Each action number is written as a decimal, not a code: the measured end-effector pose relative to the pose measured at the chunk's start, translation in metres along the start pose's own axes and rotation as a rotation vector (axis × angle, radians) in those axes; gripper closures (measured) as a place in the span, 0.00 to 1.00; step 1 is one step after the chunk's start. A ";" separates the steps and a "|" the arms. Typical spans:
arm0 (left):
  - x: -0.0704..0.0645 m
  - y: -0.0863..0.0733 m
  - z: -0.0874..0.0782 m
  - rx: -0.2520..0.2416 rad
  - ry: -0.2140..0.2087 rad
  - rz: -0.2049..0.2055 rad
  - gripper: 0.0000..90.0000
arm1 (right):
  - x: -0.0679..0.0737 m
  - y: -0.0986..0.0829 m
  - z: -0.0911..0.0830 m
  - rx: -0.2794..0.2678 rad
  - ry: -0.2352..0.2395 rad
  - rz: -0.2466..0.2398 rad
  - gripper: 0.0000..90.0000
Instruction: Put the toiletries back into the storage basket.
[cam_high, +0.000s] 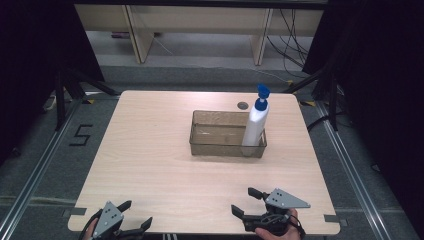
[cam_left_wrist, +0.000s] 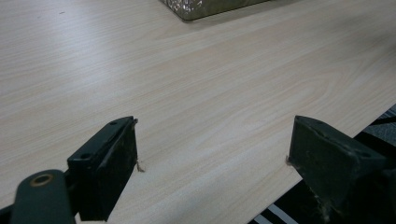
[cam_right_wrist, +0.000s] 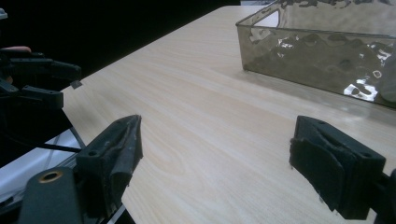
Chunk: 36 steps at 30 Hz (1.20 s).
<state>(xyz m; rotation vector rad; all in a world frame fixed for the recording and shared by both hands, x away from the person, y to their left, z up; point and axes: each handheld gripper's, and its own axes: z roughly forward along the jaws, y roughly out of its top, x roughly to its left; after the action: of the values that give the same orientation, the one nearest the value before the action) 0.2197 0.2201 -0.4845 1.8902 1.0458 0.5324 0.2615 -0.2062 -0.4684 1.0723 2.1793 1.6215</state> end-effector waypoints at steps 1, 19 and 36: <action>0.000 0.000 0.000 0.003 0.000 0.004 0.16 | 0.001 -0.001 0.000 -0.002 0.006 0.009 0.19; 0.000 0.000 0.000 0.007 -0.002 0.005 0.17 | 0.004 -0.010 -0.008 0.024 0.018 0.019 0.19; 0.000 0.000 0.000 0.013 -0.001 0.008 0.17 | 0.005 -0.017 -0.013 0.021 0.022 0.039 0.19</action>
<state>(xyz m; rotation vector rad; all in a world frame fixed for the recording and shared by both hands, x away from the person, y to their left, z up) 0.2194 0.2201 -0.4844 1.9068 1.0436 0.5310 0.2432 -0.2147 -0.4777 1.1148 2.2080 1.6379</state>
